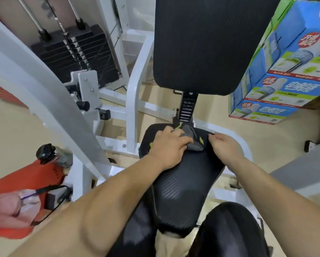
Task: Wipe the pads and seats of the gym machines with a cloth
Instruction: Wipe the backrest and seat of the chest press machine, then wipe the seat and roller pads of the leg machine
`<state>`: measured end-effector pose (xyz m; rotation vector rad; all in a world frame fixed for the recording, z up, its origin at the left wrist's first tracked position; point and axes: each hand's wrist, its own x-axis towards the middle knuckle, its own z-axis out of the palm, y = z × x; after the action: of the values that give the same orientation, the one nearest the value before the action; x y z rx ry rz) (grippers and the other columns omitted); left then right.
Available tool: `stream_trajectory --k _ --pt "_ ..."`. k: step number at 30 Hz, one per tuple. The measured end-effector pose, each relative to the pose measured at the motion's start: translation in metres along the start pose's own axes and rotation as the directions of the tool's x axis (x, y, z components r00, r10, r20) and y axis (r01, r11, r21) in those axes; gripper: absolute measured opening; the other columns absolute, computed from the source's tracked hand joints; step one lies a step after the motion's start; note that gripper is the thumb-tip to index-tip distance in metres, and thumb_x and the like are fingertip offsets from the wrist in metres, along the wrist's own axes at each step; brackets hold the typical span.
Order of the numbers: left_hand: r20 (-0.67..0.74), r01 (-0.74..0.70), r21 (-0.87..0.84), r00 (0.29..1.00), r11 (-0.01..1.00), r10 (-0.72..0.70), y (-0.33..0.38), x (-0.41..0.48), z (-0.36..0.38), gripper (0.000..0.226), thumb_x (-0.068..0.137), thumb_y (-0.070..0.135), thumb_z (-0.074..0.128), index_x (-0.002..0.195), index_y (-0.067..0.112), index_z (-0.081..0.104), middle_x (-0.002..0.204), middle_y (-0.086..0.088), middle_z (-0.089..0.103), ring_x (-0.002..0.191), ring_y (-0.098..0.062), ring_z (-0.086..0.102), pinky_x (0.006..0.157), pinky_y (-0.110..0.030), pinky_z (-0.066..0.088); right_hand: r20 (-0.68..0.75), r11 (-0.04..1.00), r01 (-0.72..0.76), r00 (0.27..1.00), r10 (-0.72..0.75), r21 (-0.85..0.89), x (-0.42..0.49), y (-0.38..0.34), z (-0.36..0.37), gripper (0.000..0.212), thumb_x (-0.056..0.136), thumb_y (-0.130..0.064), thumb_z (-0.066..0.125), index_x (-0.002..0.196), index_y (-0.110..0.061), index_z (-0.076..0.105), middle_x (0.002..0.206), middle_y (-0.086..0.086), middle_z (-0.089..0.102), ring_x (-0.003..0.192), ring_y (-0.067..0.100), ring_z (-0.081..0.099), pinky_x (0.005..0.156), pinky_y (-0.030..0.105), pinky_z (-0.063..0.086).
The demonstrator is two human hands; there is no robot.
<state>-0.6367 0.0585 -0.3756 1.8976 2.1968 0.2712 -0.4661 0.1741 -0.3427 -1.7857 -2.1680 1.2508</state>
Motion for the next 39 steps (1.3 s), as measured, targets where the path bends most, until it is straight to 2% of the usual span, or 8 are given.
stream_trajectory --k 5,10,16,19,25,31,34,39 --pt "-0.077 0.118 -0.02 0.99 0.993 -0.119 0.046 -0.102 -0.022 0.028 0.093 0.028 0.055 0.116 0.036 0.069 0.118 0.0 0.067 0.099 -0.034 0.058 0.072 -0.04 0.045 0.092 0.994 -0.101 0.99 0.104 -0.038 -0.059 -0.033 -0.014 0.021 0.099 -0.02 0.046 0.099 -0.014 0.067 0.106 0.009 0.064 0.1 0.032 0.059 0.08 0.032 0.038" --pt "0.3 0.487 0.017 0.831 0.873 -0.469 0.12 -0.175 -0.063 0.061 0.093 0.021 0.058 0.148 0.039 0.037 0.156 -0.004 0.031 0.132 -0.037 0.033 0.099 -0.043 0.046 0.244 0.987 -0.161 0.958 0.154 0.01 -0.154 -0.064 -0.035 0.03 0.099 -0.016 0.047 0.069 -0.014 0.054 0.068 0.0 0.05 0.07 0.021 0.048 0.057 0.03 0.035" --pt "0.672 0.424 -0.085 0.693 0.902 -0.262 0.147 -0.2 -0.099 0.053 0.097 0.014 0.053 0.146 0.034 0.045 0.147 -0.003 0.034 0.131 -0.037 0.037 0.107 -0.047 0.045 0.292 0.918 -0.375 0.899 0.327 0.126 -0.218 -0.095 -0.099 0.02 0.094 -0.018 0.047 0.076 -0.016 0.054 0.07 0.003 0.042 0.065 0.018 0.036 0.061 0.032 0.032" --pt "0.634 0.425 -0.116 0.727 0.898 -0.263 0.146 -0.194 -0.141 0.039 0.102 0.021 0.046 0.139 0.03 0.053 0.14 0.002 0.047 0.126 -0.031 0.05 0.105 -0.042 0.046 0.289 0.899 -0.396 0.897 0.335 0.188 -0.24 -0.107 -0.132 0.021 0.101 -0.018 0.053 0.097 -0.008 0.071 0.082 0.001 0.06 0.077 0.018 0.054 0.072 0.035 0.047" --pt "0.441 0.639 -0.511 0.769 0.575 -0.463 0.169 -0.177 -0.259 0.033 0.104 0.027 0.052 0.136 0.019 0.061 0.129 -0.004 0.066 0.119 -0.026 0.06 0.092 -0.023 0.041 0.314 0.831 -0.443 0.884 0.345 0.335 -0.28 -0.142 -0.187 0.019 0.102 -0.018 0.055 0.104 -0.006 0.07 0.093 0.016 0.067 0.086 0.025 0.06 0.076 0.037 0.048" --pt "0.483 0.628 -0.751 0.734 0.204 -0.477 0.211 -0.185 -0.347 0.063 0.098 0.038 0.067 0.154 0.024 0.041 0.145 0.005 0.054 0.129 -0.012 0.055 0.113 -0.033 0.045 0.431 0.739 -0.477 0.859 0.277 0.476 -0.319 -0.171 -0.213 0.03 0.103 -0.031 0.059 0.11 -0.005 0.069 0.091 0.01 0.067 0.082 0.026 0.064 0.072 0.036 0.058" --pt "0.464 0.563 -0.801 0.799 0.203 -0.383 0.229 -0.187 -0.375 0.057 0.094 0.027 0.073 0.145 0.033 0.047 0.131 0.014 0.063 0.116 -0.003 0.063 0.105 -0.029 0.052 0.404 0.691 -0.438 0.886 0.226 0.575 -0.329 -0.182 -0.219 0.04 0.092 -0.046 0.073 0.111 -0.011 0.074 0.103 0.009 0.08 0.09 0.027 0.075 0.08 0.041 0.066" --pt "0.449 0.481 -0.876 0.848 0.05 -0.282 0.237 -0.175 -0.401 0.046 0.092 0.025 0.077 0.133 0.04 0.061 0.126 0.013 0.069 0.106 0.003 0.068 0.102 -0.037 0.056 0.171 0.55 -0.287 0.952 0.253 0.784 -0.347 -0.178 -0.246 0.023 0.099 -0.022 0.065 0.12 -0.012 0.068 0.105 0.009 0.08 0.103 0.031 0.075 0.085 0.044 0.062"
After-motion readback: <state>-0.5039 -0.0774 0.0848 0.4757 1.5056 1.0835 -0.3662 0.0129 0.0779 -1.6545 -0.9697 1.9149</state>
